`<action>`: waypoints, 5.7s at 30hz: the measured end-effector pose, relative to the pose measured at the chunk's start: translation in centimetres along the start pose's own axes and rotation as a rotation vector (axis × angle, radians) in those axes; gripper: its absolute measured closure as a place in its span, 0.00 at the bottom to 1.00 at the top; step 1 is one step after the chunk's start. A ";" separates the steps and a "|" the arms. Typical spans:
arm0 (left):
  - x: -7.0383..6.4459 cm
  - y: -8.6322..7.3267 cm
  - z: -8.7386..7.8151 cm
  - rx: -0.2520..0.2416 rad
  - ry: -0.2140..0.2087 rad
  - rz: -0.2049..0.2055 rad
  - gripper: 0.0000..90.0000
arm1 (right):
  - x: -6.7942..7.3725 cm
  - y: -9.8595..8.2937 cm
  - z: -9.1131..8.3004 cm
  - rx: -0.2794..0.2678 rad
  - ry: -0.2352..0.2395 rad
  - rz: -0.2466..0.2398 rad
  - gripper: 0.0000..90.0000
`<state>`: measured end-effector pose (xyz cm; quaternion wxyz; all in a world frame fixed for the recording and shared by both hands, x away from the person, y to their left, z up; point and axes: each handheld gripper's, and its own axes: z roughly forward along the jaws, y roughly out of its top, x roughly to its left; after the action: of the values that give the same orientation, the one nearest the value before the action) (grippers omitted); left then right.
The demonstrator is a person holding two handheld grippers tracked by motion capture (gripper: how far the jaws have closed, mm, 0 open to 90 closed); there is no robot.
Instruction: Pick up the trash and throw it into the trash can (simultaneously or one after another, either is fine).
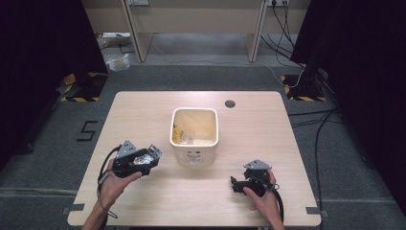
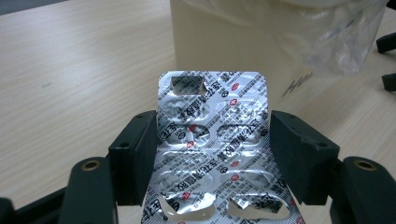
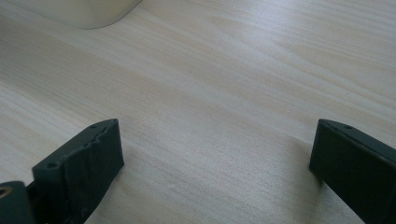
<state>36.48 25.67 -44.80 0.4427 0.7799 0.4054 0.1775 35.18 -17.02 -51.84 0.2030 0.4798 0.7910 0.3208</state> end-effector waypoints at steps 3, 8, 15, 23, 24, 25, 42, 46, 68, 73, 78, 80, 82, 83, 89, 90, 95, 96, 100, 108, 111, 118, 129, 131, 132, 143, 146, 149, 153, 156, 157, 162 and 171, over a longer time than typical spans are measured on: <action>0.6 1.2 -0.3 -0.017 -0.009 -0.014 0.37 | 0.0 0.0 0.0 -0.001 -0.001 0.003 0.03; 0.9 2.4 -0.7 -0.028 -0.022 -0.013 0.38 | 0.0 0.0 0.0 -0.001 -0.001 0.002 0.03; 1.3 4.9 -1.3 -0.049 -0.043 -0.012 0.38 | 0.0 0.0 0.0 -0.001 -0.001 0.003 0.03; 0.9 7.4 -1.5 -0.067 -0.059 0.010 0.38 | 0.0 0.0 0.0 -0.001 -0.001 0.003 0.03; 0.7 7.8 -1.5 -0.070 -0.063 0.016 0.38 | 0.0 0.0 0.0 -0.001 -0.001 0.003 0.03; 0.5 8.3 -1.4 -0.073 -0.069 0.024 0.37 | 0.0 0.0 0.0 -0.001 -0.001 0.003 0.03; -2.0 11.6 1.7 -0.061 -0.131 0.068 0.37 | 0.0 0.0 0.0 -0.001 -0.001 0.001 0.03; -2.6 12.1 2.9 -0.045 -0.147 0.076 0.37 | 0.0 0.0 0.0 -0.002 -0.002 0.000 0.03; -3.8 12.8 7.0 0.028 -0.168 0.096 0.37 | 0.1 0.0 0.0 -0.001 0.000 0.005 0.03; -3.9 12.9 7.2 0.035 -0.171 0.113 0.37 | 0.0 0.0 0.0 -0.002 -0.001 0.001 0.03; -3.9 12.7 7.5 0.045 -0.172 0.118 0.37 | 0.0 0.0 0.0 -0.001 0.000 0.004 0.03; -3.8 12.5 7.6 0.049 -0.171 0.115 0.37 | 0.0 0.0 0.0 -0.001 -0.001 0.003 0.03; -3.7 12.4 7.7 0.053 -0.174 0.114 0.37 | 0.0 0.0 0.0 -0.001 -0.001 0.002 0.03; -3.7 12.4 7.8 0.053 -0.174 0.113 0.37 | 0.0 0.0 0.0 -0.001 -0.001 0.001 0.03; -3.6 12.2 8.0 0.059 -0.178 0.115 0.37 | 0.0 0.0 0.0 -0.001 -0.001 0.002 0.03; -3.7 12.2 8.0 0.060 -0.179 0.117 0.37 | 0.0 0.0 0.0 -0.001 -0.002 0.001 0.03; -3.6 12.1 8.4 0.068 -0.183 0.120 0.37 | 0.0 0.0 0.0 -0.001 -0.001 0.001 0.03; -3.6 12.1 8.4 0.069 -0.183 0.118 0.37 | 0.0 0.0 0.0 -0.001 -0.002 0.001 0.03; -3.5 12.1 8.5 0.065 -0.186 0.107 0.35 | 0.0 0.0 0.0 -0.001 -0.001 0.001 0.03; -3.3 12.3 7.8 0.045 -0.184 0.103 0.30 | 0.0 0.0 0.0 0.000 -0.001 0.002 0.03; -3.3 12.4 7.5 0.043 -0.181 0.107 0.29 | 0.0 0.0 0.0 -0.001 -0.001 0.001 0.03; -2.9 12.3 6.4 0.021 -0.178 0.095 0.28 | 0.0 0.0 0.0 -0.001 -0.001 0.000 0.03; -2.1 12.0 4.5 -0.001 -0.164 0.077 0.21 | 0.0 0.0 0.0 0.000 -0.001 0.000 0.03; -2.0 11.9 4.0 -0.008 -0.166 0.070 0.19 | 0.0 0.0 0.0 -0.001 -0.002 0.000 0.03; -2.0 11.9 3.9 -0.009 -0.166 0.069 0.18 | 0.0 0.0 0.0 -0.002 -0.002 0.000 0.03; -1.1 11.0 1.9 -0.031 -0.149 0.060 0.18 | 0.0 0.0 0.0 -0.001 -0.002 0.000 0.03; -0.7 10.5 1.4 -0.034 -0.141 0.051 0.18 | 0.0 0.0 0.0 -0.001 -0.001 0.000 0.03; -0.2 9.8 1.0 -0.037 -0.132 0.042 0.18 | 0.0 0.0 0.0 -0.001 -0.001 0.000 0.03; 0.3 9.2 0.3 -0.048 -0.125 0.026 0.18 | 0.0 0.0 0.0 -0.001 -0.001 0.003 0.03; 0.6 8.8 -0.2 -0.057 -0.117 0.019 0.18 | 0.0 0.0 0.0 -0.001 -0.001 0.002 0.03; 0.7 8.6 -0.4 -0.060 -0.113 0.020 0.18 | 0.0 0.0 0.0 -0.001 -0.001 0.002 0.03; 1.0 7.9 -0.9 -0.064 -0.097 0.018 0.18 | 0.0 0.0 0.0 -0.001 -0.001 0.002 0.03; 1.0 6.2 -1.2 -0.070 -0.098 0.009 0.18 | 0.0 0.0 0.0 -0.002 -0.001 0.002 0.03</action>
<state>39.23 25.43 -39.06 0.4880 0.7735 0.3733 0.1553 35.17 -16.99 -51.84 0.2034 0.4806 0.7902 0.3214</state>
